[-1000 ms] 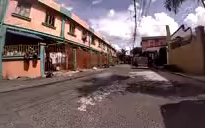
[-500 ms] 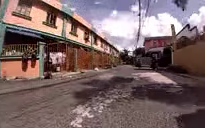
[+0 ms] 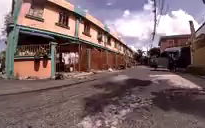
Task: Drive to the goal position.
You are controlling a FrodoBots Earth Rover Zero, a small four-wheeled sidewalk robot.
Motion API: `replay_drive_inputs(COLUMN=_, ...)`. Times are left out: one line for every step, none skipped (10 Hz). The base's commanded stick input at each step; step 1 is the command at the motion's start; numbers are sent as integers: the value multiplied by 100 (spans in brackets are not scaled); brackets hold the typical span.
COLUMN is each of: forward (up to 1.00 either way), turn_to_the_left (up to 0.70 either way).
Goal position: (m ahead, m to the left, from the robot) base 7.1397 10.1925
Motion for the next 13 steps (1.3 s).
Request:
replay_drive_inputs(forward=70, turn_to_the_left=27)
replay_drive_inputs(forward=70, turn_to_the_left=27)
replay_drive_inputs(forward=70, turn_to_the_left=27)
replay_drive_inputs(forward=70, turn_to_the_left=27)
replay_drive_inputs(forward=70, turn_to_the_left=27)
replay_drive_inputs(forward=70, turn_to_the_left=27)
replay_drive_inputs(forward=70, turn_to_the_left=27)
replay_drive_inputs(forward=70, turn_to_the_left=27)
replay_drive_inputs(forward=70, turn_to_the_left=27)
replay_drive_inputs(forward=70, turn_to_the_left=27)
replay_drive_inputs(forward=70, turn_to_the_left=27)
replay_drive_inputs(forward=70, turn_to_the_left=27)
replay_drive_inputs(forward=70, turn_to_the_left=27)
